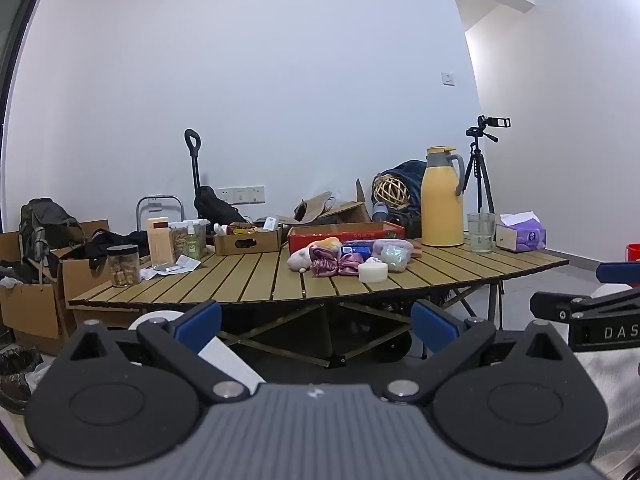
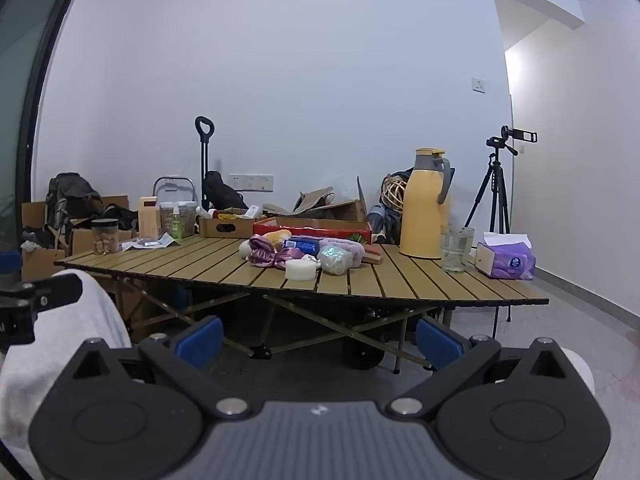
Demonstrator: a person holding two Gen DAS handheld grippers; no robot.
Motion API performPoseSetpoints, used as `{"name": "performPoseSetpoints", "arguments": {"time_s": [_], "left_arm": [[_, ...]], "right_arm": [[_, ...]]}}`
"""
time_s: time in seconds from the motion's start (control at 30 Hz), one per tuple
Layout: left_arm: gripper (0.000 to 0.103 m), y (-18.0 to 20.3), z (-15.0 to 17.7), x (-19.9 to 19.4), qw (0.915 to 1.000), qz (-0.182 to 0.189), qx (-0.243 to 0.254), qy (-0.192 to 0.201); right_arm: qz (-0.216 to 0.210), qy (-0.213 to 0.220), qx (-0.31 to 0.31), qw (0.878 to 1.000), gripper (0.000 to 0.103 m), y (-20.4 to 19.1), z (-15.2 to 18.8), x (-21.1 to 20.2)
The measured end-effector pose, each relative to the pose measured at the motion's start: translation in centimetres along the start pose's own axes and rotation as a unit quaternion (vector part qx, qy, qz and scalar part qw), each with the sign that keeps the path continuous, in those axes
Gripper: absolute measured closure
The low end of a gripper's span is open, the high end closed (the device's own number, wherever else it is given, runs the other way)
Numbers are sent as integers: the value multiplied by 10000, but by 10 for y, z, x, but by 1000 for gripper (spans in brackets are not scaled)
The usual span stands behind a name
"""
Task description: Organize soft objects
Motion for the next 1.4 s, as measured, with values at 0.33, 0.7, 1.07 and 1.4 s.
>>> {"name": "performPoseSetpoints", "arguments": {"time_s": [0.33, 0.7, 1.07, 1.4], "left_arm": [[0, 3, -2, -3, 10000, -6, 75, -53], [0, 1, -1, -2, 10000, -29, -7, -47], [0, 0, -1, -3, 10000, -33, -13, -41], [0, 1, -2, -3, 10000, -26, -9, -42]], "right_arm": [[-11, -26, -51, 10000, 0, 5, -2, 1], [26, -106, 20, 9999, 0, 1, -1, 0], [26, -102, 56, 9999, 0, 2, -1, 1], [30, -71, 62, 10000, 0, 4, -1, -1]]}}
Point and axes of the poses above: each gripper's, at about its wrist camera, not at the fingertips, and x roughly the way its jaws point, y to its right, z to its underside, the point moved 2 cm from there along x, roughly the way its jaws point, and after that the axes turned 11 degrees about x, right-handed, at the moved point
